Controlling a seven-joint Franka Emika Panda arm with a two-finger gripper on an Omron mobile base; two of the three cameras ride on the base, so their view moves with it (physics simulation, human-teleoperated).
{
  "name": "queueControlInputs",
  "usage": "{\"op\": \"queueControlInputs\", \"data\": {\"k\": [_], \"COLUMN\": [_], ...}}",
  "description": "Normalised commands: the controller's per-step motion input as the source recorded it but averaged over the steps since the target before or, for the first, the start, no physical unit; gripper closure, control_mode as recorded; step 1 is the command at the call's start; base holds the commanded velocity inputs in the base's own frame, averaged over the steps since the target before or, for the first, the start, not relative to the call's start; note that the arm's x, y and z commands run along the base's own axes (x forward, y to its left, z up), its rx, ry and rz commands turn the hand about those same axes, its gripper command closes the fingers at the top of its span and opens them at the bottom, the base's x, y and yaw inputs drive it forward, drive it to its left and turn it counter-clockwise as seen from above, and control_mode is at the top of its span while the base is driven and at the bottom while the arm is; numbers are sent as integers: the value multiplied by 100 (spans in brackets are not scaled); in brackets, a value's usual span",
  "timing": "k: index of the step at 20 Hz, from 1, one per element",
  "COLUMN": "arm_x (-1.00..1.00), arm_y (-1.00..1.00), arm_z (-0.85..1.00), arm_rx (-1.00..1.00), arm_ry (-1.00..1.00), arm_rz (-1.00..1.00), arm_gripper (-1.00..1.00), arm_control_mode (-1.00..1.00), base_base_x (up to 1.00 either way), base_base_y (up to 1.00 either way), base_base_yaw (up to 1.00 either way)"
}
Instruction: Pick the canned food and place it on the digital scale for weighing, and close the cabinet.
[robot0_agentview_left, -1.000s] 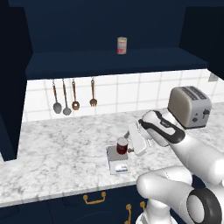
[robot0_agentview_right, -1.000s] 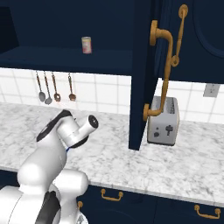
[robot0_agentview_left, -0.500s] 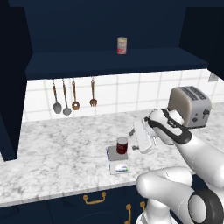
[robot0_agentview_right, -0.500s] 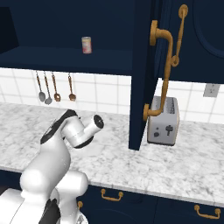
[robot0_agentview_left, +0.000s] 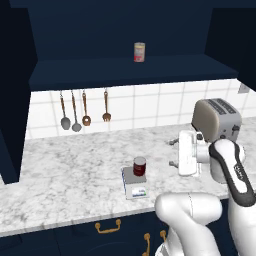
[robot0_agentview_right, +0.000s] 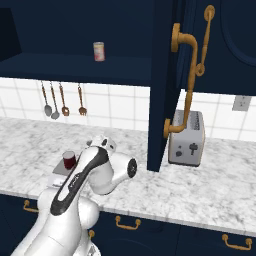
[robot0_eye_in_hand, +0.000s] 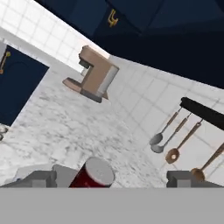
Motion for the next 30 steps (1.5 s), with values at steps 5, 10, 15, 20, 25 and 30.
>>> {"op": "queueControlInputs", "data": {"k": [5,10,15,20,25,30], "arm_x": [-56,-30,-30,-39,-24,-6], "arm_y": [-51,-68,-85,-92,-96,-86], "arm_z": [53,40,53,48,43,27], "arm_rx": [42,24,21,22,13,2], "arm_ry": [-35,-33,-21,-19,-18,-11], "arm_rz": [-19,-12,-13,-16,-23,-25], "arm_gripper": [-100,-100,-100,-100,-100,-100], "arm_control_mode": [-100,-100,-100,-100,-100,-100], "base_base_x": [0,0,0,0,0,0], "base_base_y": [0,0,0,0,0,0], "base_base_yaw": [0,0,0,0,0,0]}}
